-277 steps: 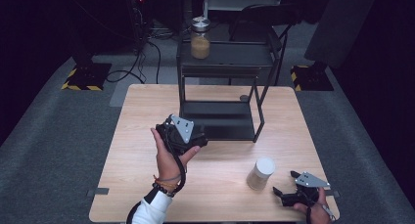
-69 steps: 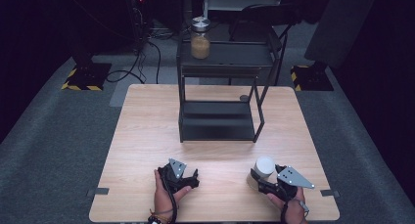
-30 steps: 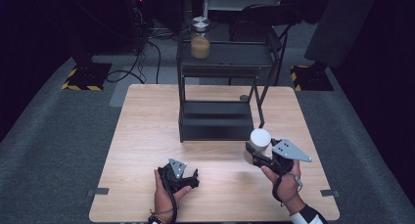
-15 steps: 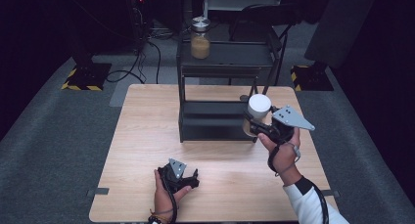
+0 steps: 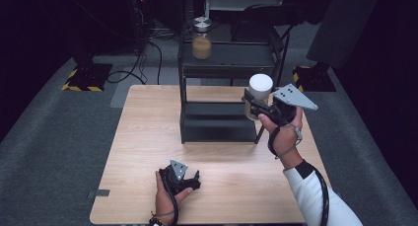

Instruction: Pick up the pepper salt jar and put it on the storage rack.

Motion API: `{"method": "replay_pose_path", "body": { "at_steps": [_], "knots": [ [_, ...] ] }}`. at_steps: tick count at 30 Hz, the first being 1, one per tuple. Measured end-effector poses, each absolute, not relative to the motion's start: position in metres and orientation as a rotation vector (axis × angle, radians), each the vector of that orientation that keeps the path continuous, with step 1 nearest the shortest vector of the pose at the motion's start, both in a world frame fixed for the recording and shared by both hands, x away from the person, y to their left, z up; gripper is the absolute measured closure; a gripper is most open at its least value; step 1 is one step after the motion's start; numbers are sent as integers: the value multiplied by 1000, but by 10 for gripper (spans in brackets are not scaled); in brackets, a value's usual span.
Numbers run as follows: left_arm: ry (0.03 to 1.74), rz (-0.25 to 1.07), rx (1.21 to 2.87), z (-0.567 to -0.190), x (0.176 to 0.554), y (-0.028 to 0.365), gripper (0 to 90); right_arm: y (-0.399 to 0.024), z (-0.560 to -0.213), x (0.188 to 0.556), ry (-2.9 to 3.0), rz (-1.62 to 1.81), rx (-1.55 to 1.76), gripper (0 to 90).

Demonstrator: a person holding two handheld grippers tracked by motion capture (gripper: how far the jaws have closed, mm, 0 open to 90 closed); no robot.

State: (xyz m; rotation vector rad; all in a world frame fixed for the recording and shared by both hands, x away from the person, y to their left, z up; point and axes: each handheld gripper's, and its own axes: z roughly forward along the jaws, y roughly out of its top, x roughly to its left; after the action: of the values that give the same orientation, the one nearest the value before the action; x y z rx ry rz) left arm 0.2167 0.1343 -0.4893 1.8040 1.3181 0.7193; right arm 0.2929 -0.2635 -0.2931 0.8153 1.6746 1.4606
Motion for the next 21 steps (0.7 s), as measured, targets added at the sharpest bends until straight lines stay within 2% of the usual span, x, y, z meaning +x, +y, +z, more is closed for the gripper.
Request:
{"method": "replay_pose_path", "body": {
  "at_steps": [21],
  "knots": [
    [1318, 719, 1804, -489, 217, 134, 31, -247, -247, 323, 1607, 1480, 799, 341]
  ]
}}
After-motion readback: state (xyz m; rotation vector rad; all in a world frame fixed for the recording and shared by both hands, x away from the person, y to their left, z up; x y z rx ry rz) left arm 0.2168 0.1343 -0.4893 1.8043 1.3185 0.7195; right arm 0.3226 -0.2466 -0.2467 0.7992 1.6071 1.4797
